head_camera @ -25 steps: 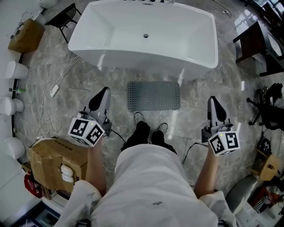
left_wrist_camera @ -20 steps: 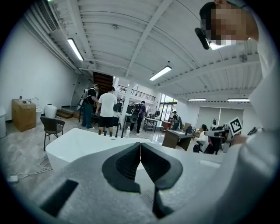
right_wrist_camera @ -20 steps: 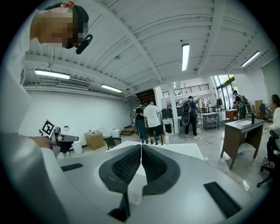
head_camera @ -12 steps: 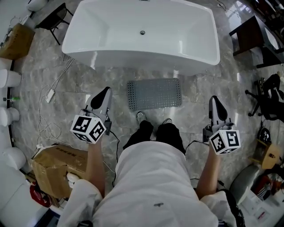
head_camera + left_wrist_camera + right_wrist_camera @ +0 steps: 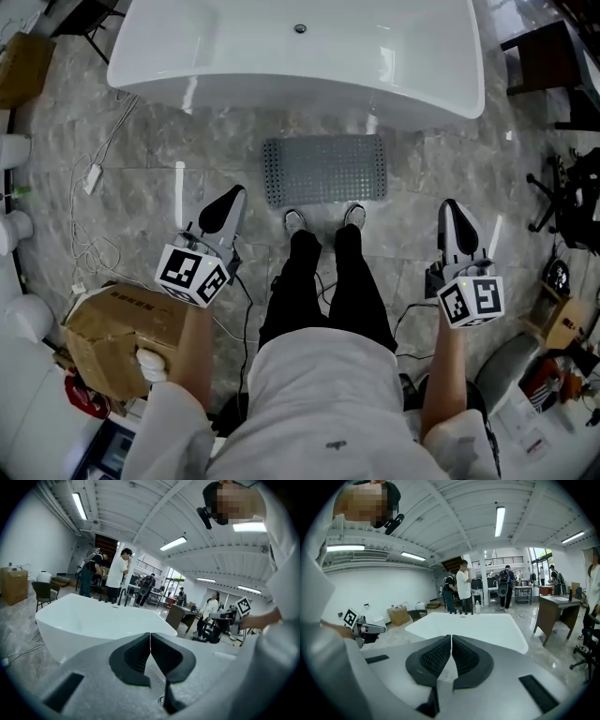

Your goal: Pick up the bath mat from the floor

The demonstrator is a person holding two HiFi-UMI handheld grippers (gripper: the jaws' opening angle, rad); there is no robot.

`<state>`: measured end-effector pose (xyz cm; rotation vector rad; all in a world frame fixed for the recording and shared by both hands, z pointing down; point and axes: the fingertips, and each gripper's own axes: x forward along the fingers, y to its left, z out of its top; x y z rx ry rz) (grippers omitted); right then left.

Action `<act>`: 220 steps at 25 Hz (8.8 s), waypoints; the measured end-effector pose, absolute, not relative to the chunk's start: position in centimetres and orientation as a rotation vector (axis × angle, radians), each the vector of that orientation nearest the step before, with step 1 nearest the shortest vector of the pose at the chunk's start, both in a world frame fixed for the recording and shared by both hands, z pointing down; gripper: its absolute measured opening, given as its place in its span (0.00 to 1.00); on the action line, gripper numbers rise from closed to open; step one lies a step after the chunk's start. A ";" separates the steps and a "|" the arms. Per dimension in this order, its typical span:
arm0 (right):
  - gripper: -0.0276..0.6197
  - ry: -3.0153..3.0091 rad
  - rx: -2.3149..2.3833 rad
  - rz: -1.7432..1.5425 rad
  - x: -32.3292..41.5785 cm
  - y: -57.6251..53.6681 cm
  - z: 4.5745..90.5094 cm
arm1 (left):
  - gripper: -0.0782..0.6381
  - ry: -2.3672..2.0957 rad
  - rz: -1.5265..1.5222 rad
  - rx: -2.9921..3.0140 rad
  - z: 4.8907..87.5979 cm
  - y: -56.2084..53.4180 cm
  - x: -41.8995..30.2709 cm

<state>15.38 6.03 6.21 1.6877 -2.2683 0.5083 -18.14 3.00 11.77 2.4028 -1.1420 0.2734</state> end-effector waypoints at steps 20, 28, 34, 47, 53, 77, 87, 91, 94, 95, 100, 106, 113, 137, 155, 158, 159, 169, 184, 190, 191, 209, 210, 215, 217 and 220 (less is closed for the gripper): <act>0.06 -2.105 1.273 0.800 21.1 5.9 38.4 | 0.13 -1.130 0.511 1.991 41.6 6.9 -16.1; 0.06 -2.031 1.090 0.855 21.4 6.7 51.6 | 0.13 -1.101 0.655 1.805 56.1 9.9 -16.8; 0.16 -2.000 1.063 0.857 21.3 4.7 60.4 | 0.14 -1.036 0.780 1.777 66.3 9.9 -15.9; 0.27 -1.742 1.112 0.891 27.2 1.9 82.2 | 0.32 -1.039 0.933 1.666 84.2 8.9 -17.8; 0.32 -1.622 1.025 0.878 31.3 3.0 90.1 | 0.44 -1.056 1.067 1.598 91.4 9.5 -20.7; 0.42 -1.526 0.992 0.958 35.4 4.7 104.4 | 0.37 -1.092 1.094 1.485 105.0 9.2 -26.9; 0.39 -1.531 1.043 0.939 35.2 4.8 104.3 | 0.44 -1.149 1.060 1.445 105.4 8.9 -25.9; 0.25 -1.547 0.989 0.944 34.1 4.9 104.1 | 0.39 -1.170 1.096 1.435 105.2 8.7 -25.3; 0.19 -1.537 0.981 0.957 33.3 5.1 103.9 | 0.24 -1.128 1.149 1.470 104.9 8.6 -24.0; 0.17 -1.534 0.980 0.956 33.1 5.2 103.7 | 0.23 -1.130 1.170 1.470 104.7 8.7 -23.9; 0.14 -1.549 0.920 0.953 32.2 6.1 101.5 | 0.21 -1.114 1.166 1.483 102.7 9.6 -22.9; 0.13 -1.573 0.859 0.953 28.7 6.7 96.4 | 0.21 -0.984 1.149 1.578 96.7 9.3 -20.4; 0.12 -1.620 0.752 0.897 25.5 7.0 87.9 | 0.20 -0.925 1.118 1.633 87.7 9.4 -16.5; 0.12 -1.597 0.871 0.916 22.5 16.3 55.8 | 0.19 -0.703 1.073 1.671 57.3 16.7 -10.6; 0.12 -1.730 1.128 0.692 18.1 12.9 31.8 | 0.19 -0.839 0.963 1.847 37.0 13.0 -18.1; 0.12 -1.747 1.202 0.643 18.2 11.8 28.7 | 0.19 -0.904 0.906 1.897 34.4 11.4 -19.4; 0.12 -1.755 1.228 0.625 18.2 11.4 27.7 | 0.19 -0.928 0.886 1.910 33.5 10.7 -20.0; 0.12 -1.889 1.452 0.340 17.8 4.7 15.5 | 0.19 -1.162 0.719 2.135 21.2 2.7 -24.1; 0.12 -2.089 1.832 -0.201 17.5 -0.1 -10.4 | 0.19 -1.513 0.160 2.538 -5.5 -5.2 -25.2; 0.12 -2.202 1.983 -0.343 18.3 0.2 -18.8 | 0.19 -1.626 -0.105 2.633 -15.1 -5.7 -25.6; 0.12 -2.219 2.004 -0.355 18.5 0.2 -19.9 | 0.19 -1.640 -0.132 2.643 -16.4 -5.8 -25.7; 0.12 -2.260 2.120 -0.623 20.3 3.3 -29.6 | 0.19 -1.796 -0.349 2.731 -26.2 -3.7 -26.5; 0.12 -2.260 2.115 -0.629 20.0 3.4 -29.6 | 0.19 -1.795 -0.350 2.734 -26.1 -3.6 -26.8; 0.12 -2.266 2.094 -0.641 19.6 3.3 -29.9 | 0.19 -1.800 -0.340 2.744 -26.5 -3.6 -26.6; 0.12 -2.263 2.089 -0.640 19.5 3.5 -29.9 | 0.19 -1.797 -0.328 2.755 -26.6 -3.5 -26.5; 0.12 -2.262 2.088 -0.639 19.1 3.5 -29.8 | 0.19 -1.790 -0.321 2.762 -26.4 -3.5 -26.8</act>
